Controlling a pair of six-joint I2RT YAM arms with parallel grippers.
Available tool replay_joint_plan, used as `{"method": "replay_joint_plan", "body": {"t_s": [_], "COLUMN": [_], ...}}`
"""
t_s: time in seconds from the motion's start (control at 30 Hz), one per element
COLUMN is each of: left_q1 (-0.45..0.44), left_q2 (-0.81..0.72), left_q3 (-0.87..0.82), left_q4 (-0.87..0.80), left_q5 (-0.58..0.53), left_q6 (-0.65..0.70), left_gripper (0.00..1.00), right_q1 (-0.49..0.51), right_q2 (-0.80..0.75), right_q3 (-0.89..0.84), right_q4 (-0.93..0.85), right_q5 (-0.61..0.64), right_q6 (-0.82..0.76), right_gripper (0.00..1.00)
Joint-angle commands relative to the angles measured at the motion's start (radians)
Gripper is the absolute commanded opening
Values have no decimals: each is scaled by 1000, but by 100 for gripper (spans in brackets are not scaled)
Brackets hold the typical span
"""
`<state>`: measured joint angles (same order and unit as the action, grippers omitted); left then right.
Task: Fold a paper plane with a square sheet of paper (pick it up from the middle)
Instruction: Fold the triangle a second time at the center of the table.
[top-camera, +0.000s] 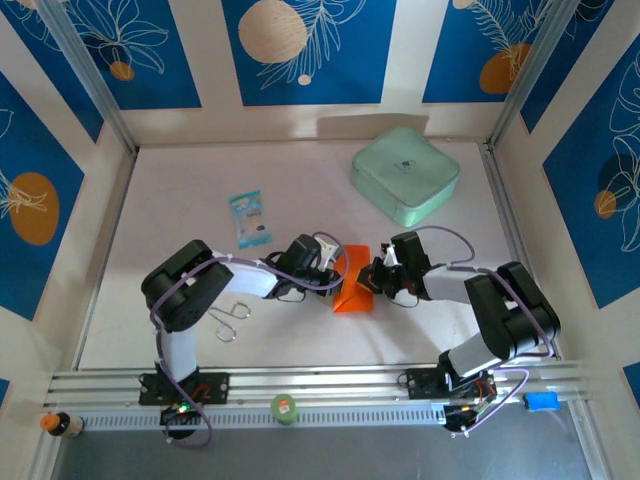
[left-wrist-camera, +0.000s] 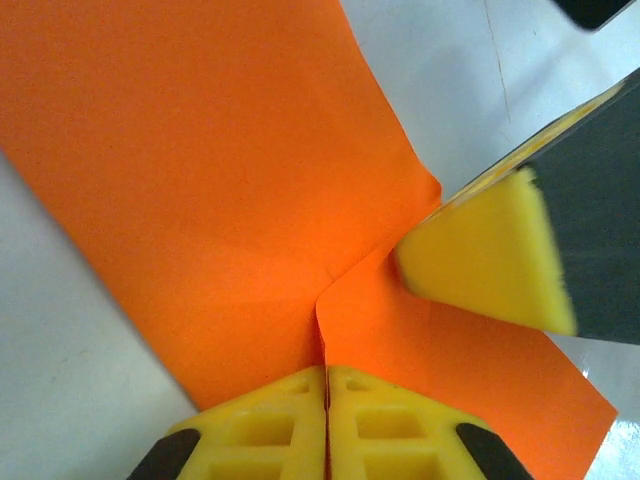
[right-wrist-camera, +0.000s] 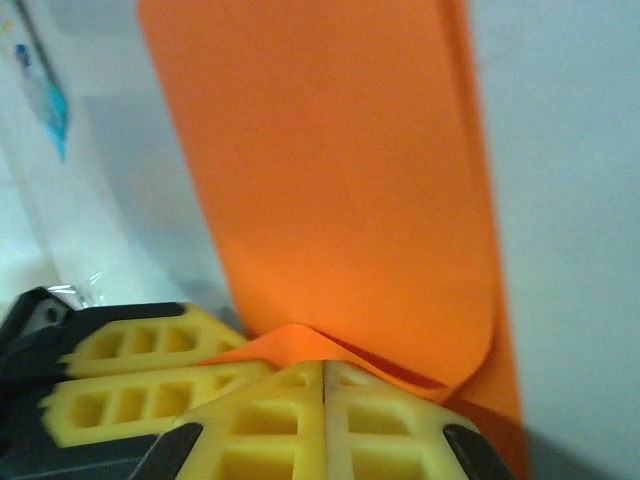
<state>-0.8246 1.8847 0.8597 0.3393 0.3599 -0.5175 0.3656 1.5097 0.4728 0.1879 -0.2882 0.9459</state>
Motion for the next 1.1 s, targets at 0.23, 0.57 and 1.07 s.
{"method": "replay_joint_plan", "body": {"t_s": [0.23, 0.57, 1.07], "left_q1": [3, 4, 5], "left_q2": [46, 50, 45], "left_q3": [6, 10, 7], "left_q4": [-59, -63, -67], "left_q5": [8, 10, 13], "left_q6": [5, 7, 8], "left_gripper": [10, 10, 10], "right_q1": [-35, -80, -111], "right_q2": [-27, -1, -92], "right_q3": [1, 14, -20], "right_q4": [-9, 0, 18], "right_q5": [-46, -55, -61], "right_q6": [-5, -26, -10], "right_gripper": [0, 0, 0]}}
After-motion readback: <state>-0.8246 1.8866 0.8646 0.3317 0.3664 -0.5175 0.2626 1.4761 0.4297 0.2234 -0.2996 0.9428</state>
